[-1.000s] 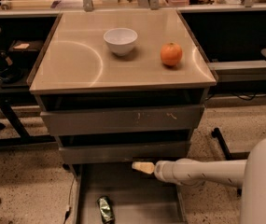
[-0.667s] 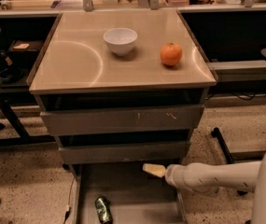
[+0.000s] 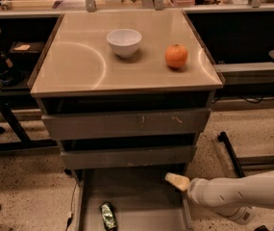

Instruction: Place green can into bottom drawer

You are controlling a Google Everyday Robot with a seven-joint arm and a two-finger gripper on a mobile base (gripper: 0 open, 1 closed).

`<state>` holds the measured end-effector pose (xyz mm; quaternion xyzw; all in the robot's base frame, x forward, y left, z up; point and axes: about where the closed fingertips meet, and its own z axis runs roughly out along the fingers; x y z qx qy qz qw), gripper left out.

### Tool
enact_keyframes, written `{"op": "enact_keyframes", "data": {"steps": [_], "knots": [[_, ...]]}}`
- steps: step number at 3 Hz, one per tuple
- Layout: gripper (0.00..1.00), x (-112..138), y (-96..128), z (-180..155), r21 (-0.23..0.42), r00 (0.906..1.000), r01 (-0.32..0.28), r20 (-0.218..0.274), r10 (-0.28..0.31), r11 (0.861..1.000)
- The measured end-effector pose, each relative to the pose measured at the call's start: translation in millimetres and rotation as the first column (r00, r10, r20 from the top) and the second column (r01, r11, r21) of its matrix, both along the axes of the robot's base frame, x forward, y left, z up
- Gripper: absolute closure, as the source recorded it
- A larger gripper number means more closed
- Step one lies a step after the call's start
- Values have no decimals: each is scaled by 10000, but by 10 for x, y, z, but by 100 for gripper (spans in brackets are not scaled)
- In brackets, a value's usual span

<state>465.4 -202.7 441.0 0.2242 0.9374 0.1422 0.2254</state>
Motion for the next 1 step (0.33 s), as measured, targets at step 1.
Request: {"op": "enact_keyframes", "data": {"steps": [1], "knots": [[0,-420,-62,-88,-159,9978,-11,-659,0,9999]]}}
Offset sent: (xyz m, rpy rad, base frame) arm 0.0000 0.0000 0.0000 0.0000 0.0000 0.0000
